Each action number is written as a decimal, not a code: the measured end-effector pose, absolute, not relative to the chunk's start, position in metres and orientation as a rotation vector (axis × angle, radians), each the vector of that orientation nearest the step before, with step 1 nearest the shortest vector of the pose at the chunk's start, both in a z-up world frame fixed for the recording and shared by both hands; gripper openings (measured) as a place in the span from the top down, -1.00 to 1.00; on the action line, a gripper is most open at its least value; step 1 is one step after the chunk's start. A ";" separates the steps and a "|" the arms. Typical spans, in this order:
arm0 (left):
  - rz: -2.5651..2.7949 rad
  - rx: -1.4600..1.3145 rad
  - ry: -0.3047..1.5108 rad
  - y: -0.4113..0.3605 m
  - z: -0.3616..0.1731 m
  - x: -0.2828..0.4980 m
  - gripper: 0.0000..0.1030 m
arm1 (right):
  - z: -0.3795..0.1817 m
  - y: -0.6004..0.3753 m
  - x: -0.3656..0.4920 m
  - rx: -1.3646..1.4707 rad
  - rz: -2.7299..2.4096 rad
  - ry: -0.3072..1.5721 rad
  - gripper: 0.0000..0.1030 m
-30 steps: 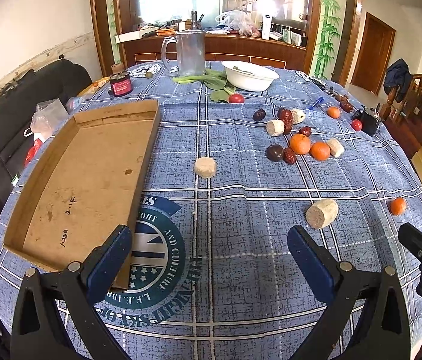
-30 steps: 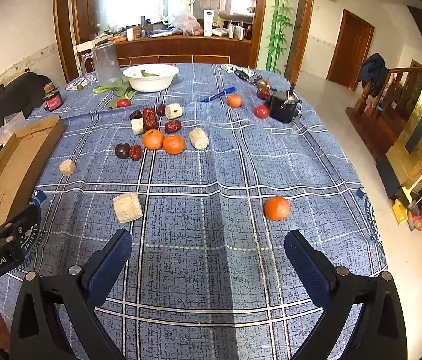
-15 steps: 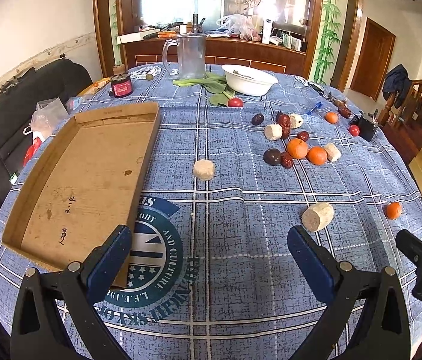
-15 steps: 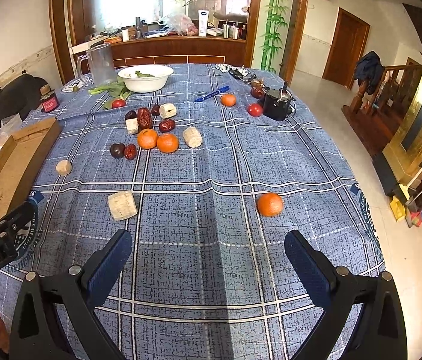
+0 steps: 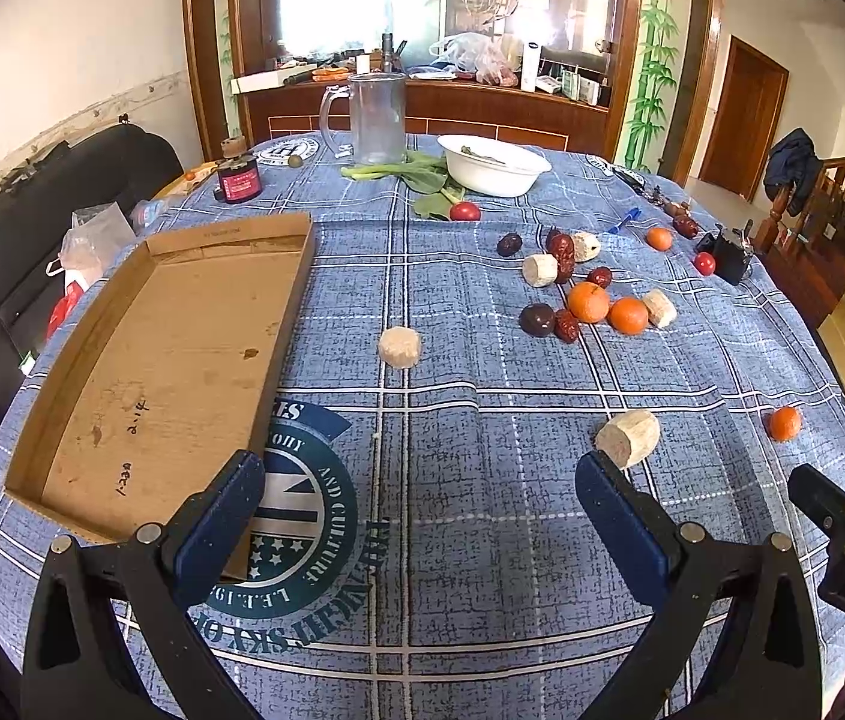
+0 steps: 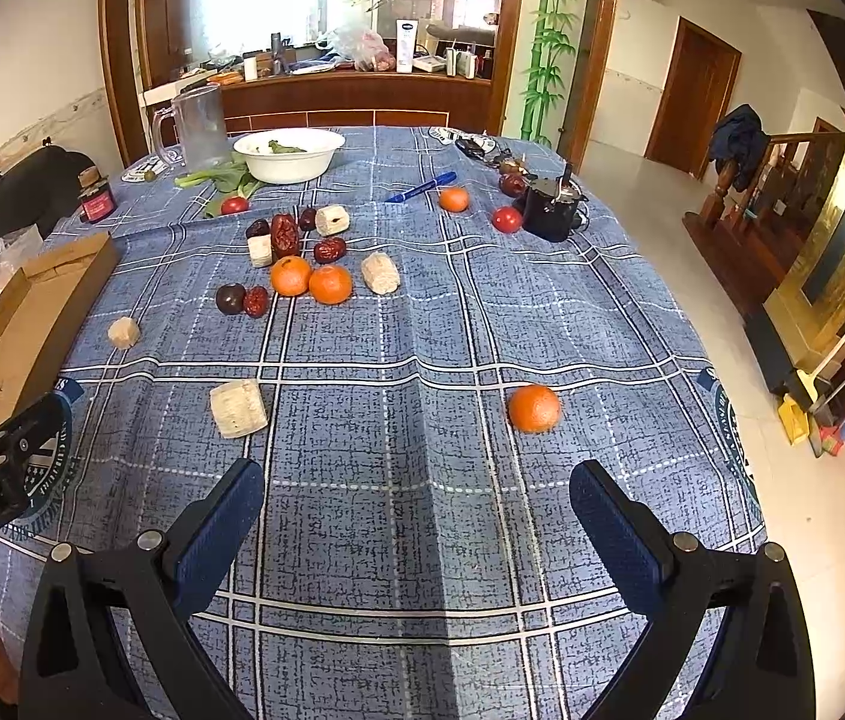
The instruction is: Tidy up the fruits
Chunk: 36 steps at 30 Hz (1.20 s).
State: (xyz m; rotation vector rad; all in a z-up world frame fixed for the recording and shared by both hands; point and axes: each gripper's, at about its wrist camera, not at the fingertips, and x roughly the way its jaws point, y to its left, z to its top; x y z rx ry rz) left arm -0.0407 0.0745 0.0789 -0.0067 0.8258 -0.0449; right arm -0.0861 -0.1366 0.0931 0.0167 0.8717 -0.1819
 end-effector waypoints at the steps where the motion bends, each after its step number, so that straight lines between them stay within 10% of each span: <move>1: -0.044 -0.006 0.827 0.074 0.079 -0.040 -1.00 | 0.093 -0.138 -0.086 0.017 -0.184 0.871 -0.99; 36: -0.029 0.012 0.856 0.047 0.066 -0.031 -1.00 | 0.083 -0.167 -0.080 0.033 -0.167 0.884 -0.99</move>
